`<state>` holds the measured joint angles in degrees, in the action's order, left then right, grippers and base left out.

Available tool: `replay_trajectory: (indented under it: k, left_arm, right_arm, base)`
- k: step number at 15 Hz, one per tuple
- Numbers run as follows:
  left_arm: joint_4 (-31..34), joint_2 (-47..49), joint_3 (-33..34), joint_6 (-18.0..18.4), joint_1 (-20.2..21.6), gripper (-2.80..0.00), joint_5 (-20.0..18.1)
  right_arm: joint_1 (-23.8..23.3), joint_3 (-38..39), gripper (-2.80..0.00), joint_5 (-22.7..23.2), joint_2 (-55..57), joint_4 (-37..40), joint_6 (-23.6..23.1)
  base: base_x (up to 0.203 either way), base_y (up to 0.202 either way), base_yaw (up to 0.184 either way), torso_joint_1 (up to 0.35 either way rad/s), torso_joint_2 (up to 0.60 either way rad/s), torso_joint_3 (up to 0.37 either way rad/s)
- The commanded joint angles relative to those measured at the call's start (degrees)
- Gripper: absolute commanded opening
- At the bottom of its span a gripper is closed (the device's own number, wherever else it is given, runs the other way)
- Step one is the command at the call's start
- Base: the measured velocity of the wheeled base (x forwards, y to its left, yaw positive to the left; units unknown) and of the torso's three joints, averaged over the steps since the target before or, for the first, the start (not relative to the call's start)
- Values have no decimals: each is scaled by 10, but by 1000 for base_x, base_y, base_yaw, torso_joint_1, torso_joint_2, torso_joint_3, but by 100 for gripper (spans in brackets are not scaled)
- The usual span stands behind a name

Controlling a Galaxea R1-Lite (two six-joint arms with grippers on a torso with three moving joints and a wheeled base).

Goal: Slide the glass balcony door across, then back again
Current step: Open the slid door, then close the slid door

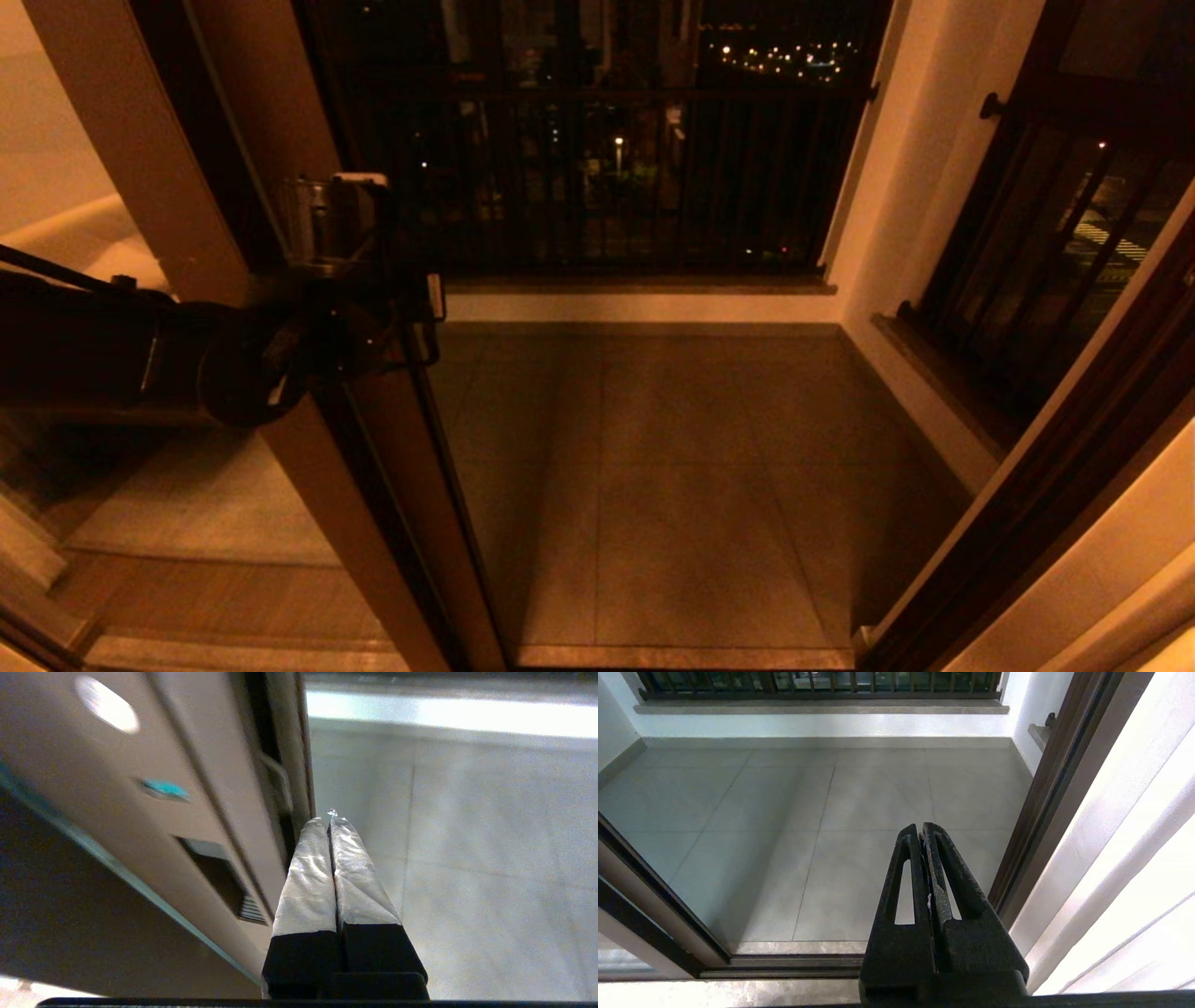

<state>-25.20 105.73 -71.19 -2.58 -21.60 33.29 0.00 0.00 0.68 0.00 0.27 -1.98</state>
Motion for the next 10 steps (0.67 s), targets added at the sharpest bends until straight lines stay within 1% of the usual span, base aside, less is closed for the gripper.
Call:
replay_trajectory:
  k: [1, 4, 6, 7, 8, 9, 10]
  left_arm:
    - [0, -47, 10, 3, -14, -280, 0]
    - [13, -151, 59, 20, -43, -280, -3]
    - [45, -228, 92, 25, -49, -280, -5]
    - [87, -267, 105, 28, -50, -280, -7]
    - [175, -303, 113, 33, -51, -280, -13]
    - [276, -331, 112, 35, -52, -280, -27]
    - [355, -353, 104, 29, -52, -280, -52]
  right_arm:
    - [0, 0, -280, 0, 0, 0, 0]
    - [0, 0, -280, 0, 0, 0, 0]
    - [0, 0, -280, 0, 0, 0, 0]
    - [0, 0, -280, 0, 0, 0, 0]
    - [0, 0, -280, 0, 0, 0, 0]
    - [0, 0, -280, 0, 0, 0, 0]
    - [0, 0, -280, 0, 0, 0, 0]
  base:
    - [0, 0, 0, 0, 0, 0]
    - [0, 0, 0, 0, 0, 0]
    - [0, 0, 0, 0, 0, 0]
    - [0, 0, 0, 0, 0, 0]
    - [0, 0, 0, 0, 0, 0]
    - [0, 0, 0, 0, 0, 0]
    - [0, 0, 0, 0, 0, 0]
